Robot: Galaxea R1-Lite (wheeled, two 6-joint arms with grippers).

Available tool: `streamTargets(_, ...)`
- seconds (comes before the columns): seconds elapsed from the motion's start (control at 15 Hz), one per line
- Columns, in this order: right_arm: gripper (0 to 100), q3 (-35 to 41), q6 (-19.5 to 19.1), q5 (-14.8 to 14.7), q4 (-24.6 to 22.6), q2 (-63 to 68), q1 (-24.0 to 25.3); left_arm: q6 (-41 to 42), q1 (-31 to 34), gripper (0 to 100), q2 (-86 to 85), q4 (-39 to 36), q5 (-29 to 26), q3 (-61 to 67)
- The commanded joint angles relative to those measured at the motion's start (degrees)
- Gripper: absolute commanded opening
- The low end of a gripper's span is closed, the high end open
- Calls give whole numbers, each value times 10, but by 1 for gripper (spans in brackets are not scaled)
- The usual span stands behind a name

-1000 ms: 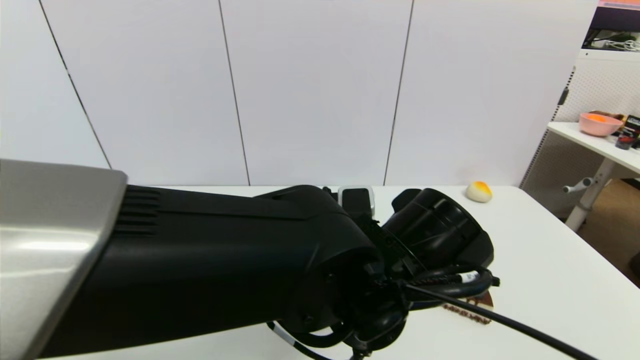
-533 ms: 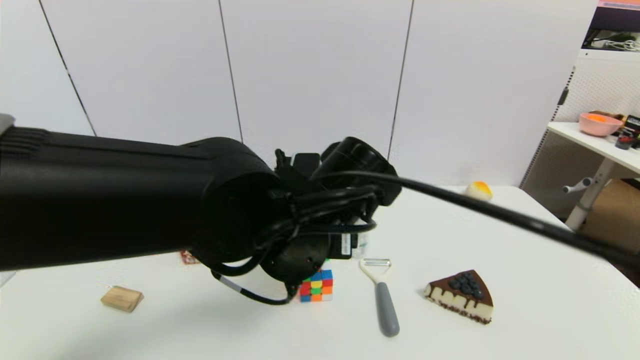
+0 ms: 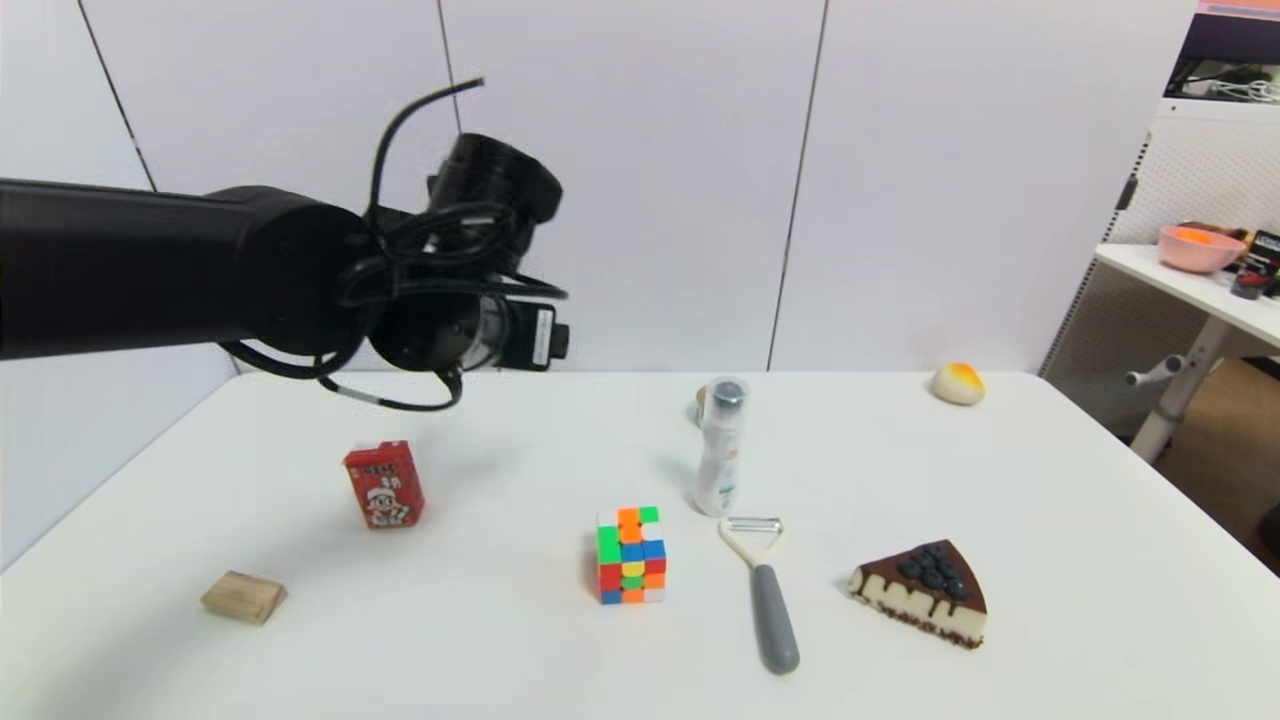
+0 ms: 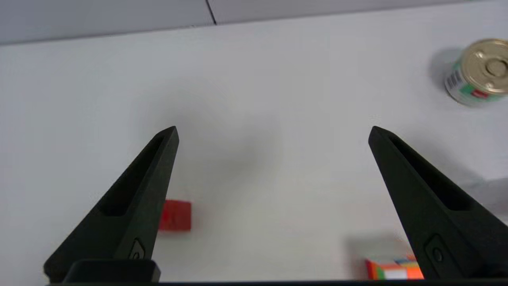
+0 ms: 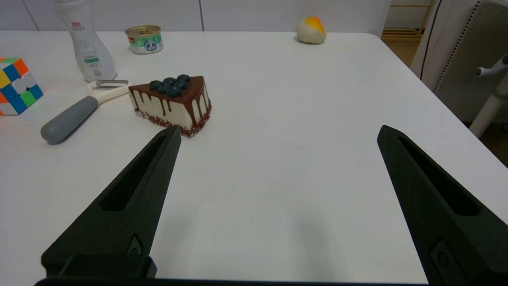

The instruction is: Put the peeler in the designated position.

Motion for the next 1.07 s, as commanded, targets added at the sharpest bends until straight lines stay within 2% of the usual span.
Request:
streamTargets(0.07,100,1,0,0,0,1,0,150,104,100,-37,-114,-68,-3)
streamTargets(0.2,100,1,0,0,0,1,0,208,154,100,-69,-139,-176,-1)
streamTargets(0.33,100,1,0,0,0,1,0,251,191,100,-113,-146,-242,3)
streamTargets(0.53,100,1,0,0,0,1,0,268,234,100,-219,-148,-256,59)
streamTargets(0.67,100,1,0,0,0,1,0,263,257,100,-323,-150,-264,140)
streamTargets(1.07,100,1,0,0,0,1,0,203,274,100,-634,-155,-266,401)
